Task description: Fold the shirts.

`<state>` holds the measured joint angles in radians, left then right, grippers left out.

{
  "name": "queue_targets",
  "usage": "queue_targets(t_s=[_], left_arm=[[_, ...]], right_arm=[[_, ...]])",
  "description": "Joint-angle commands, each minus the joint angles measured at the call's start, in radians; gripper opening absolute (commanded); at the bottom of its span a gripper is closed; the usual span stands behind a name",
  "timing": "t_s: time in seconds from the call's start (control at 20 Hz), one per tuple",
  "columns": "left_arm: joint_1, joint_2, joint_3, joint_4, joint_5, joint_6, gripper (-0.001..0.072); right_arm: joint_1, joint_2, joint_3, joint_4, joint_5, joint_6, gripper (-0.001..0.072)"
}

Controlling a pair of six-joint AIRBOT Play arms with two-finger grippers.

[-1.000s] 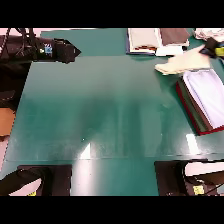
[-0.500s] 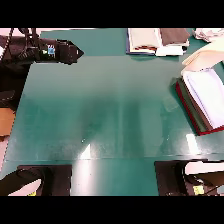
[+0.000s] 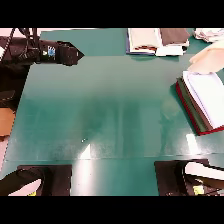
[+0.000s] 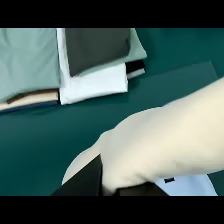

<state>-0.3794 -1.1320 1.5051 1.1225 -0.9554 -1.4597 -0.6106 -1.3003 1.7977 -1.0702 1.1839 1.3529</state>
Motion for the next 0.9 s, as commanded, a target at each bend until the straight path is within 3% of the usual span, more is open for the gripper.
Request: queue_targets(t_s=[0.0,0.1,0.25,0.3,0.4,0.5,0.7,0.85], left_arm=[[0.0,0.0,0.0,0.007,-0.005,0.002,0.0024],[0.0,0.0,0.0,0.008,-0.005,0.003,0.0024],[0.0,0.0,0.0,0.008,-0.006,0.003,0.0024],[0.0,0.0,0.0,0.008,-0.006,0.003,0.0024],[0.0,0.0,0.0,0.008,-0.006,0.003,0.0024],[0.0,0.0,0.0,0.008,-0.006,0.003,0.0024],[0.0,0.0,0.0,0.007,-0.006,0.003,0.0024],[0.0,0.0,0.0,0.007,-0.005,0.002,0.0025]], right_arm=[[-0.076,0.103,-0.167,-0.007,0.074,-0.088,0.0017],[-0.152,0.159,-0.298,-0.024,0.085,-0.132,0.0017],[-0.241,0.226,-0.461,-0.17,0.102,-0.132,0.0027],[-0.27,0.244,-0.507,-0.22,0.106,-0.132,0.0109],[-0.322,0.274,-0.581,-0.279,0.101,-0.132,0.042],[-0.384,0.301,-0.615,-0.322,0.101,-0.131,0.0604],[-0.494,0.357,-0.563,-0.303,0.091,-0.118,0.0624],[-0.458,0.383,-0.511,-0.055,0.05,-0.108,0.0623]])
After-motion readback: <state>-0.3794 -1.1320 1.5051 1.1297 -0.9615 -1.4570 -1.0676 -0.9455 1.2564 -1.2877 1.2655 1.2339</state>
